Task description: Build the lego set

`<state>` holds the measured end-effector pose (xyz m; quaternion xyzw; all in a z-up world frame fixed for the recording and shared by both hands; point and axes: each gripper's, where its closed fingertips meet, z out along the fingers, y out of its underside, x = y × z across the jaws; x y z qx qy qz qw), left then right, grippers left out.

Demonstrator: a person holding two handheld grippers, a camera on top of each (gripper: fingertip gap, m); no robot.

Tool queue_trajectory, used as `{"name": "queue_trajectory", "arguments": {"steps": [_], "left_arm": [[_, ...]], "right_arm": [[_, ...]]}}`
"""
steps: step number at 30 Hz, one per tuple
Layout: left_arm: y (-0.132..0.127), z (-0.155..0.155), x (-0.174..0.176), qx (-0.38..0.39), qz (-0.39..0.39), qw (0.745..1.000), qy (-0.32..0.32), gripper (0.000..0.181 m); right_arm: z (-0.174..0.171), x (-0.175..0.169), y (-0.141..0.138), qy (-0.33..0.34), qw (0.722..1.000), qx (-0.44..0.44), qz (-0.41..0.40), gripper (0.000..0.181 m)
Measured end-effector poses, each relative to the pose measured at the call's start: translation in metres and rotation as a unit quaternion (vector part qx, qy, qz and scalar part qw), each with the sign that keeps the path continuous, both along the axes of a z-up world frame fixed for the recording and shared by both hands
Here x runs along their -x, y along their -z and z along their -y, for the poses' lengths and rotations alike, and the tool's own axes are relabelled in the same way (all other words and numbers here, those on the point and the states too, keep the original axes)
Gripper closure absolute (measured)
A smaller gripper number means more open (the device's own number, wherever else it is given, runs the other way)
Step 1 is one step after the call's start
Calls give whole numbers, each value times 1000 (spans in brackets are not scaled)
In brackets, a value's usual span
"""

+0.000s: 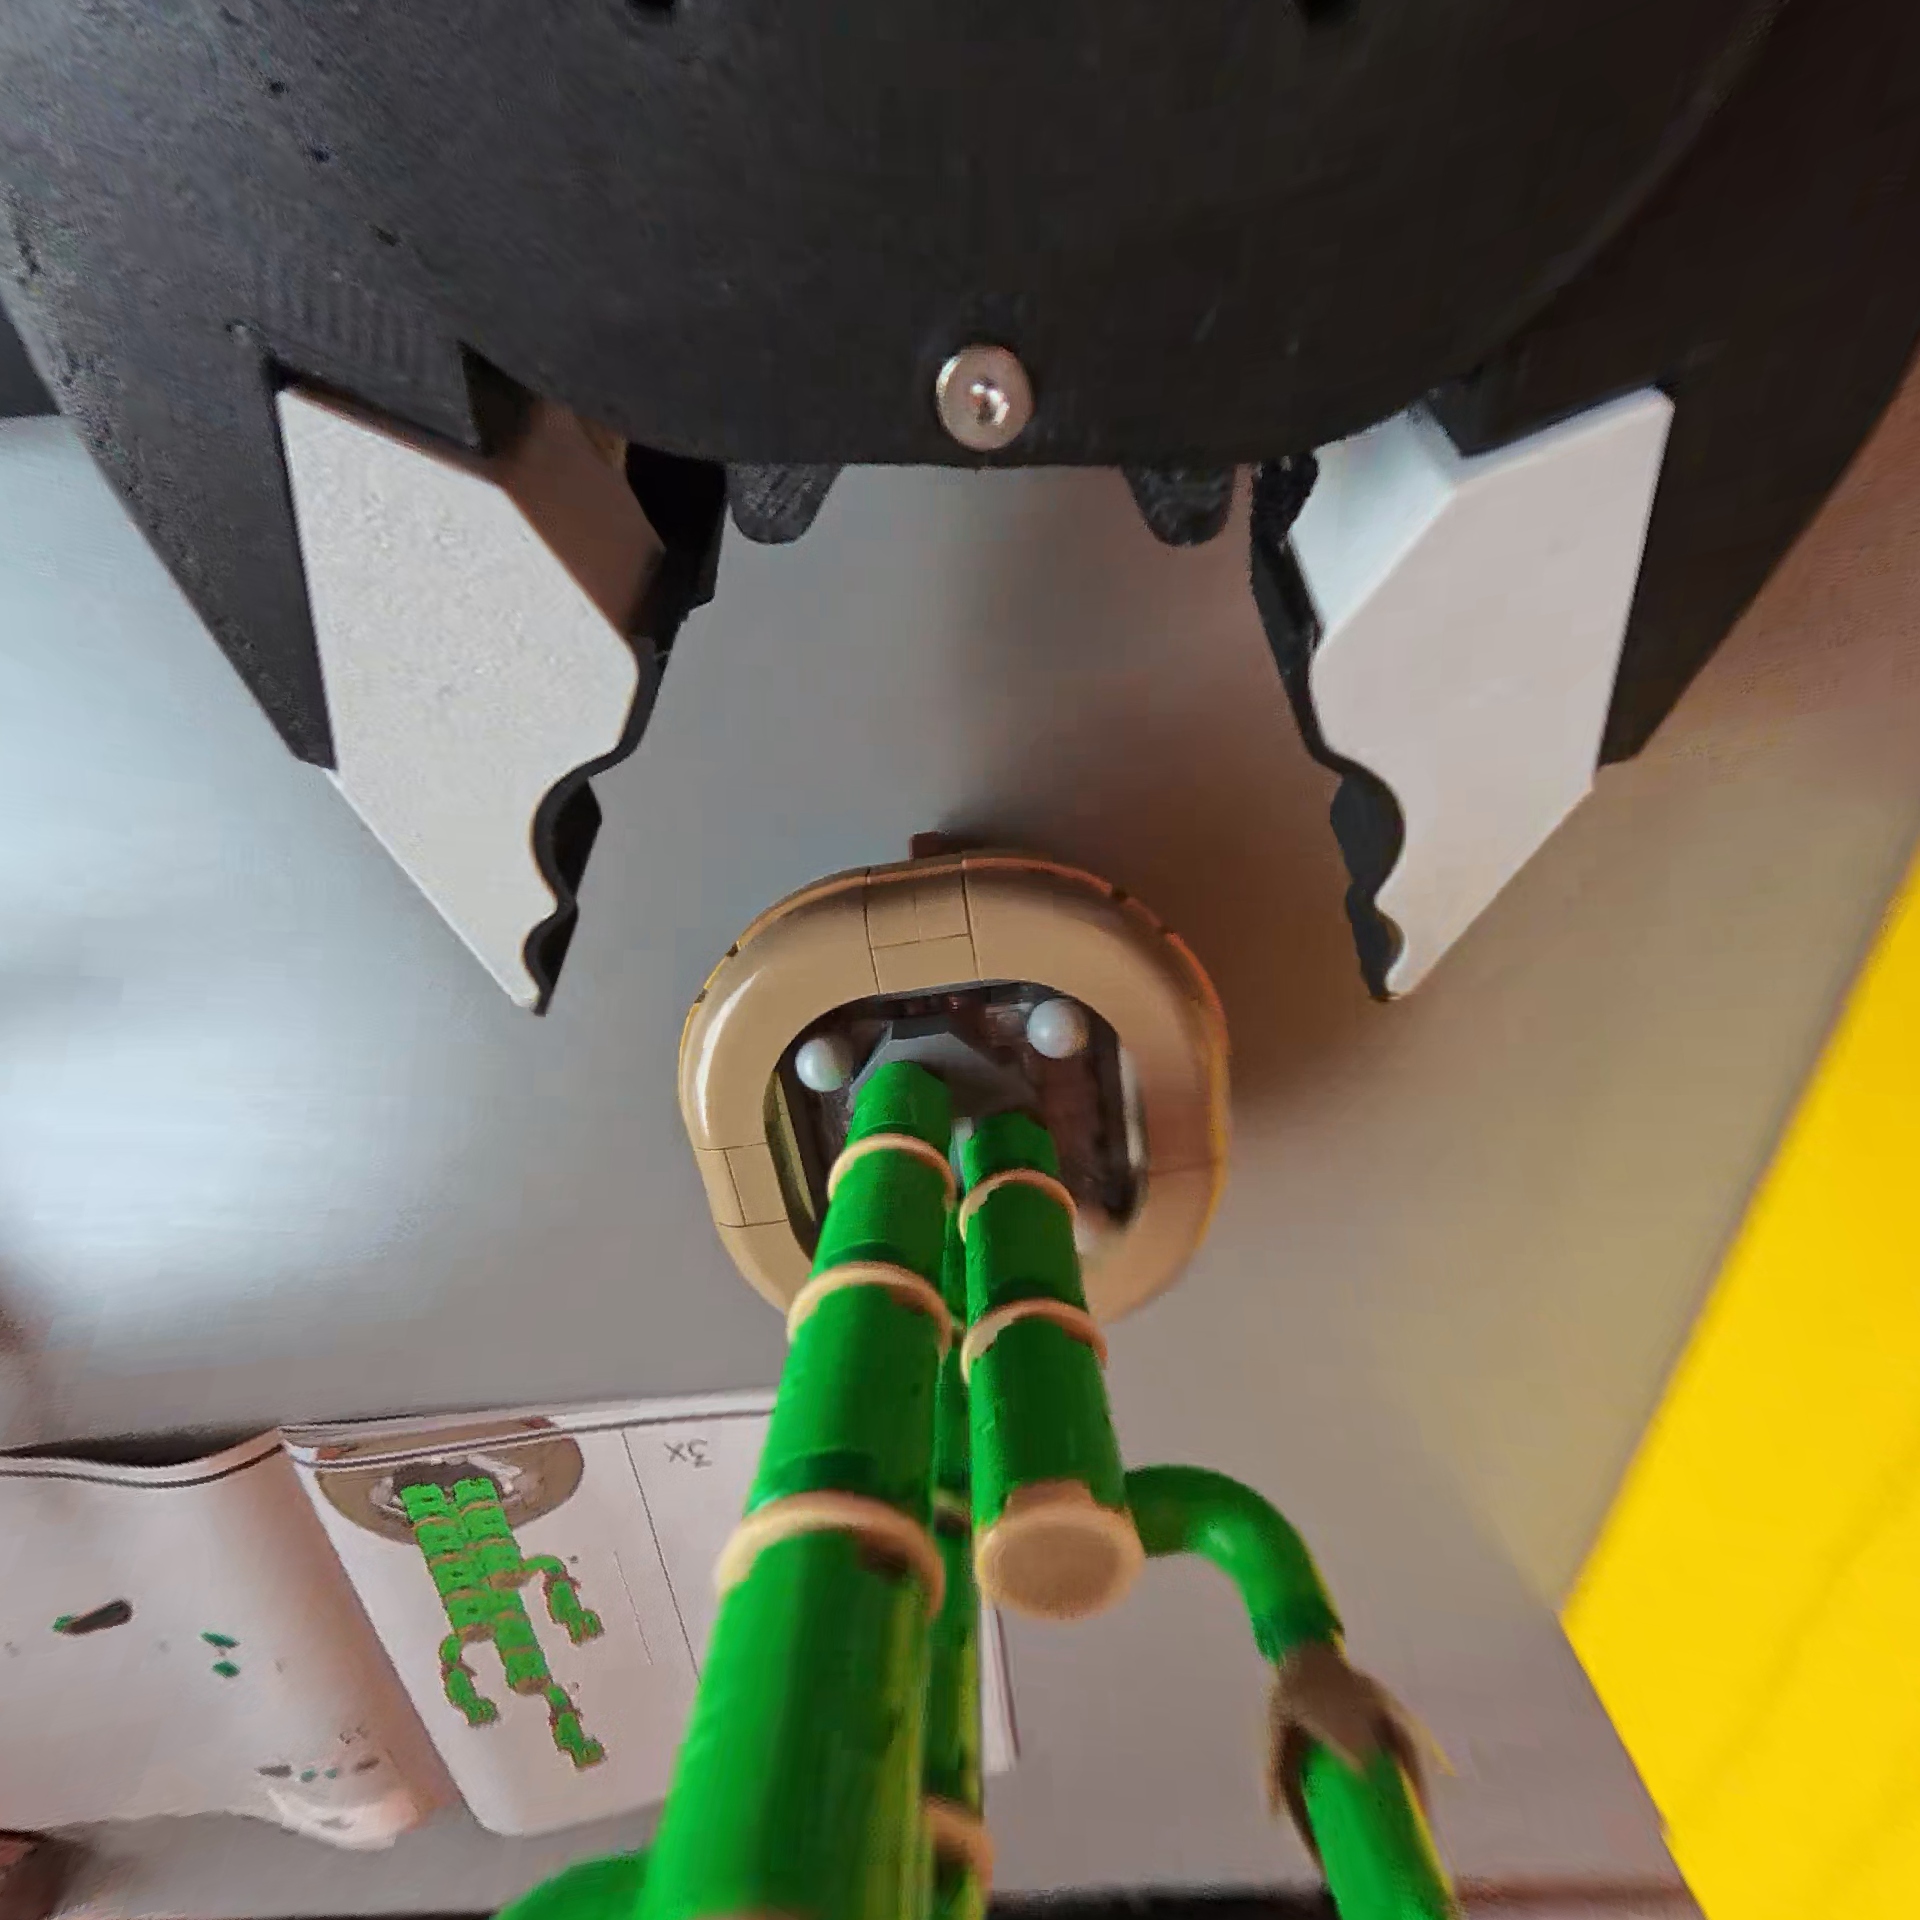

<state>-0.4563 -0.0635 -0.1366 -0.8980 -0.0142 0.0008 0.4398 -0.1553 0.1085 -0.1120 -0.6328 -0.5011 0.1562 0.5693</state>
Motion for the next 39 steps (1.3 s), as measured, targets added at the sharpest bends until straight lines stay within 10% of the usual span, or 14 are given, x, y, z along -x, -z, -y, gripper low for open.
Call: {"name": "queue_trajectory", "arguments": {"steps": [9,18,39], "left_arm": [[18,-10,2,57,-36,998,8,69],[18,-34,17,56,-38,998,2,69],[14,-158,64,48,-89,994,46,72]], "right_arm": [[-5,-1,-1,12,1000,-2,-1,141],[-47,-59,-34,265,963,-56,-6,144],[-62,-73,-17,322,945,-42,30,131]]}}
